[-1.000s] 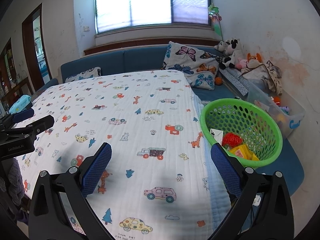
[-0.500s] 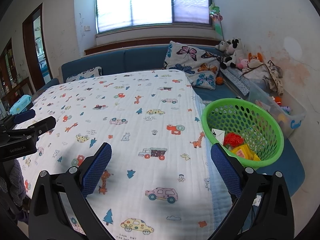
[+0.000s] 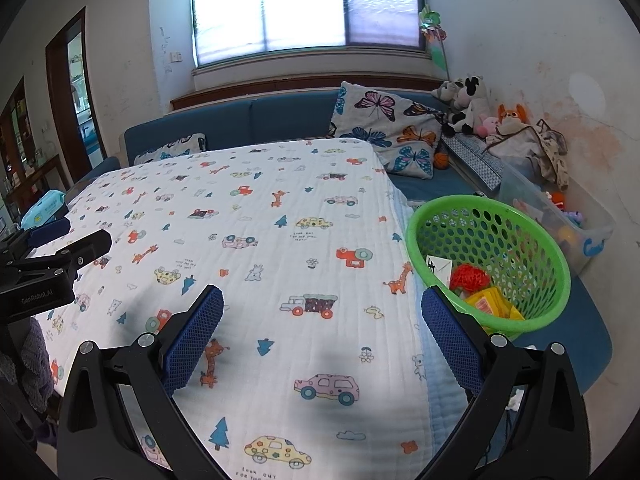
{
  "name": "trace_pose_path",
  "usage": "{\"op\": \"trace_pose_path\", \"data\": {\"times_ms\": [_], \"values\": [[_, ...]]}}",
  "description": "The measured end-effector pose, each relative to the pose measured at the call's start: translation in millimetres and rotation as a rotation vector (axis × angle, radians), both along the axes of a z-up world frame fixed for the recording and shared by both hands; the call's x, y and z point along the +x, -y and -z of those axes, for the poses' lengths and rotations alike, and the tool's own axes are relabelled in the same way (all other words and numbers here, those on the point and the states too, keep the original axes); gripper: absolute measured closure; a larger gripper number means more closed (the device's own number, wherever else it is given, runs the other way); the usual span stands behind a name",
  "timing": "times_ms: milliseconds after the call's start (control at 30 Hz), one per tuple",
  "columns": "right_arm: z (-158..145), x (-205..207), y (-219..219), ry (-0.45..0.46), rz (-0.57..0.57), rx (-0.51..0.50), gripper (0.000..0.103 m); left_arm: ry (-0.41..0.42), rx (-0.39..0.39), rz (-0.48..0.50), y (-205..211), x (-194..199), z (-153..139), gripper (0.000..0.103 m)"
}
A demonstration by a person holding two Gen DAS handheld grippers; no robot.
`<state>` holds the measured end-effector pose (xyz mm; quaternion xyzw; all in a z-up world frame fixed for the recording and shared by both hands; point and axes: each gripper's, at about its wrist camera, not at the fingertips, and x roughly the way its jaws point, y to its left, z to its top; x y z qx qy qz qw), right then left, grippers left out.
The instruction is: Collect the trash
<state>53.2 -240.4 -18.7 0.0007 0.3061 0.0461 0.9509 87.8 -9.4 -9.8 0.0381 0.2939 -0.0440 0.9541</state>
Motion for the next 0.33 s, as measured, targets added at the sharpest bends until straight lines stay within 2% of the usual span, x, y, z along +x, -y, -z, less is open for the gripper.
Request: {"op": "trace_pose_path", "data": {"times_ms": [333], "values": [[1.0,0.0,0.1,-0.003,-0.002,0.002,0.004,-0.011,-0.015,-0.019,-6.4,2.1,0.6,0.007]]}}
